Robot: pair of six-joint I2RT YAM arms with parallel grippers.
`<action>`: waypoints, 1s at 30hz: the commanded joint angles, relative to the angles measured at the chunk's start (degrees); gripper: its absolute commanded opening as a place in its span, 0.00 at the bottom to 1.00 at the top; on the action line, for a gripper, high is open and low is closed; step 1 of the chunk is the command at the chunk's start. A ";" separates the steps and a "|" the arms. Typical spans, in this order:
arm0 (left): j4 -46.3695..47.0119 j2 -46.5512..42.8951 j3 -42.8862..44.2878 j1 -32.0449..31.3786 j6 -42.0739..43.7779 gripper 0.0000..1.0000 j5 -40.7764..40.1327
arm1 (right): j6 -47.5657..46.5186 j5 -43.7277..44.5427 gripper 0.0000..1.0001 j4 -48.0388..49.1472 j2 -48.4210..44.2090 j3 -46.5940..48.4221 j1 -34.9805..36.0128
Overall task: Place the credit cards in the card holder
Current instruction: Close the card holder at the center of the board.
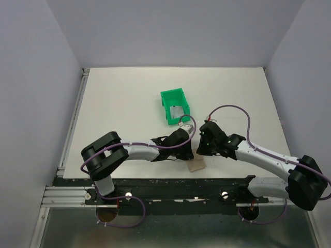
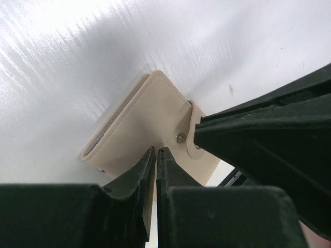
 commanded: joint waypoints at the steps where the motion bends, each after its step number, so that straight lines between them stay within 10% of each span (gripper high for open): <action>1: -1.21 1.81 -0.51 -0.35 0.03 0.17 1.53 | -0.09 1.76 0.14 -1.84 -2.58 -1.89 0.40; 30: -0.95 1.72 -1.03 -0.35 -0.24 0.16 1.36 | 0.17 -2.63 0.15 -0.79 1.19 -3.48 0.40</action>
